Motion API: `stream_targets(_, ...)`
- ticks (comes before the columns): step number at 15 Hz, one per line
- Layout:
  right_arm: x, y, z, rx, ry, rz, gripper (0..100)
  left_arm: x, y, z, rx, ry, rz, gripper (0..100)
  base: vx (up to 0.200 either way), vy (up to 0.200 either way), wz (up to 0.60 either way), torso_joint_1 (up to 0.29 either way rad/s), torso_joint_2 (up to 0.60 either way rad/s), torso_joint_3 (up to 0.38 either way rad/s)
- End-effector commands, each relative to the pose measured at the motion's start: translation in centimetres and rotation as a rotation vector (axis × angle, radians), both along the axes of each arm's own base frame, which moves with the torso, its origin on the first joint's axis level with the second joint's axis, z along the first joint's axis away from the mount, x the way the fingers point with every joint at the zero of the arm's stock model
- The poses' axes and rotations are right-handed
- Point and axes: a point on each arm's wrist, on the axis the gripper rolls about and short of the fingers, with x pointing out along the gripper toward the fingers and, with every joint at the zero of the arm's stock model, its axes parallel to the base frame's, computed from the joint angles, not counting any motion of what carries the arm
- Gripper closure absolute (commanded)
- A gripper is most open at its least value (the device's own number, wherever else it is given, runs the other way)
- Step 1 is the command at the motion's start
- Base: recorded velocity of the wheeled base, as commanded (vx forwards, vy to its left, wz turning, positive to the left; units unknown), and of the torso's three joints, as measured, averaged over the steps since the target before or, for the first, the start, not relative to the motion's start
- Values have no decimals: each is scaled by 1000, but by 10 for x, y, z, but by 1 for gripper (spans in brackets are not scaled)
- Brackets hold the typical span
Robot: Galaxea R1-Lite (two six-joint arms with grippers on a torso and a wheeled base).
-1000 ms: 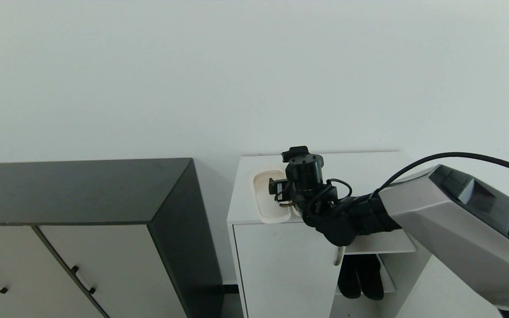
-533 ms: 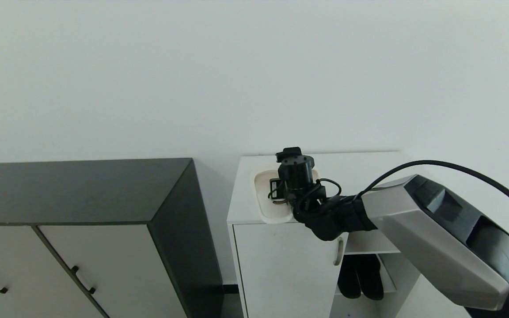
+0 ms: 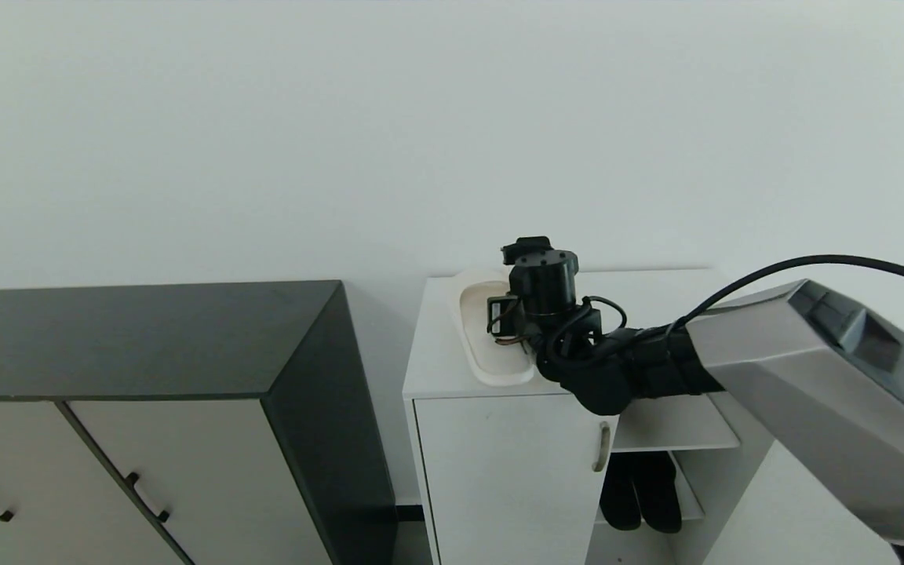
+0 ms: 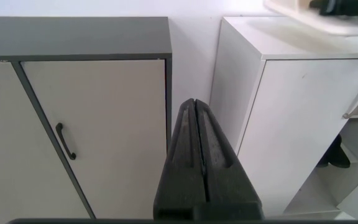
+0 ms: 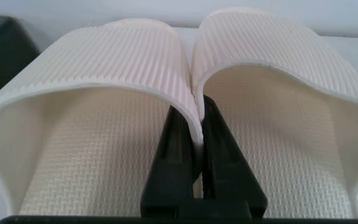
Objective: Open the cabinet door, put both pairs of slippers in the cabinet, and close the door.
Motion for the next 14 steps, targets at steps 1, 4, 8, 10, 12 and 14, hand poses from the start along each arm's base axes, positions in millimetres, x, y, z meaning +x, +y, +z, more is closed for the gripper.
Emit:
stream_targets(1, -55, -13, 45, 37, -35, 64, 100, 0, 0, 0, 0, 0, 0, 100, 0, 0, 0, 0, 0, 0)
stream_targets(4, -113, -37, 37, 28, -14, 201, 100, 0, 0, 0, 1, 0, 2, 100, 0, 0, 0, 0, 0, 0)
stream_targets(8, -158, -71, 21, -9, 33, 248, 100, 0, 0, 0, 1, 0, 0, 100, 0, 0, 0, 0, 0, 0)
stream_targets(10, -160, -74, 23, -5, 30, 248, 100, 0, 0, 0, 1, 0, 0, 100, -200, 0, 0, 2, 5, 2)
stream_targets(12, -161, -75, 20, -13, 39, 248, 100, 0, 0, 0, 0, 0, 2, 100, -200, 0, 0, 5, 7, -5)
stream_targets(14, -162, -76, 19, -16, 42, 246, 100, 0, 0, 0, 0, 0, 0, 100, -200, 0, 0, -7, -2, 0)
